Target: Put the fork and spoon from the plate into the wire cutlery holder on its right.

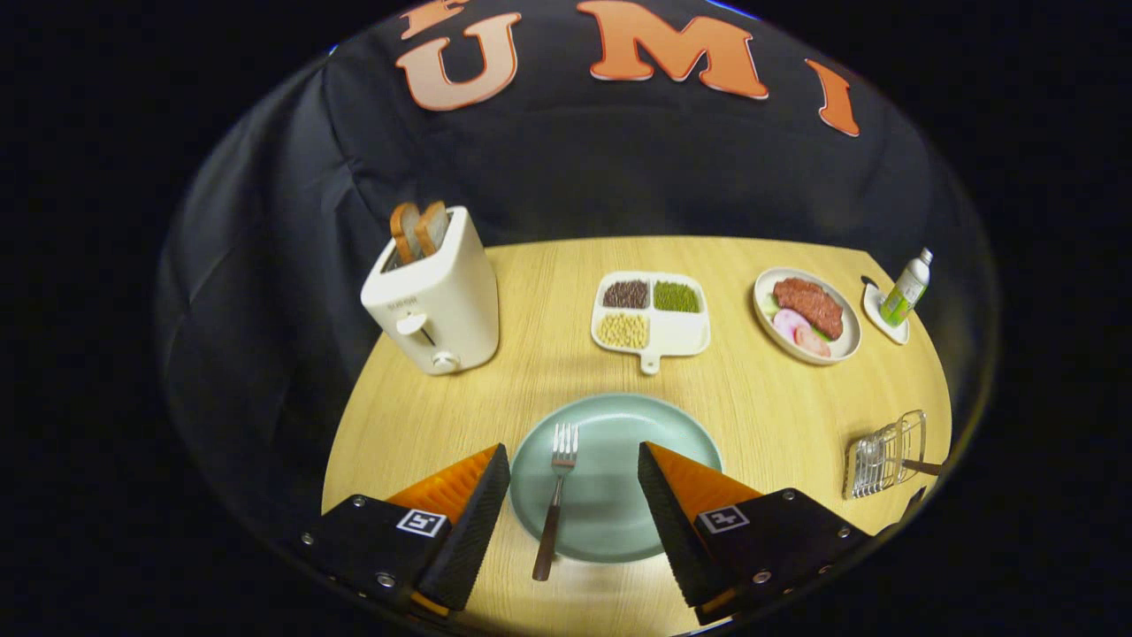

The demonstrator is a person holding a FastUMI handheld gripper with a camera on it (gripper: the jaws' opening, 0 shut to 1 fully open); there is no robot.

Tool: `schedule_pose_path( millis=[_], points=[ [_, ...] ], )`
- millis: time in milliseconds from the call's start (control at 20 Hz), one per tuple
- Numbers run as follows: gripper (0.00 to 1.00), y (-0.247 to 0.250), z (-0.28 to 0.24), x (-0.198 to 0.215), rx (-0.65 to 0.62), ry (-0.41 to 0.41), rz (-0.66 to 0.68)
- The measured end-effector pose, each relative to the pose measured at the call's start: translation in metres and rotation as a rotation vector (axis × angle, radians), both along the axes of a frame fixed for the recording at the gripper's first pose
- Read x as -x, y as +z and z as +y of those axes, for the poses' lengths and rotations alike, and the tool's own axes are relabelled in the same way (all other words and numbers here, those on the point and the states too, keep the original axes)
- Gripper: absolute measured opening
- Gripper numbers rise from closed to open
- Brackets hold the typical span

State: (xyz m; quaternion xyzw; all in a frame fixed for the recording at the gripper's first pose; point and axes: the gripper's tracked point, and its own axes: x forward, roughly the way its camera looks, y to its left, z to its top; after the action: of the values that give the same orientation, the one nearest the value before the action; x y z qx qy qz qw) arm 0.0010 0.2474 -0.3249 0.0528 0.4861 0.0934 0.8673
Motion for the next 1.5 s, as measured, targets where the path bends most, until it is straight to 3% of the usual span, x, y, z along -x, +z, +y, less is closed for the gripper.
schedule_pose_path(
  millis=[150, 350, 550, 650, 700, 850, 1000, 1250, 1500],
  points=[
    [0.87, -0.031, 0.007, 0.015, 0.046, 0.044, 0.135],
    [0.77, -0.068, 0.018, 0.029, 0.108, 0.119, 0.273],
    [0.57, -0.096, 0.026, 0.036, 0.134, 0.115, 0.371],
    [0.41, -0.104, 0.026, 0.035, 0.144, 0.103, 0.392],
    [0.28, -0.107, 0.027, 0.035, 0.144, 0.095, 0.4],
    [0.1, -0.108, 0.027, 0.036, 0.123, 0.059, 0.429],
    [0.05, -0.101, 0.028, 0.033, 0.048, 0.024, 0.425],
    [0.04, -0.085, 0.015, 0.023, -0.001, -0.017, 0.349],
    [0.04, -0.052, -0.035, 0.026, -0.035, -0.074, 0.283]
  ],
)
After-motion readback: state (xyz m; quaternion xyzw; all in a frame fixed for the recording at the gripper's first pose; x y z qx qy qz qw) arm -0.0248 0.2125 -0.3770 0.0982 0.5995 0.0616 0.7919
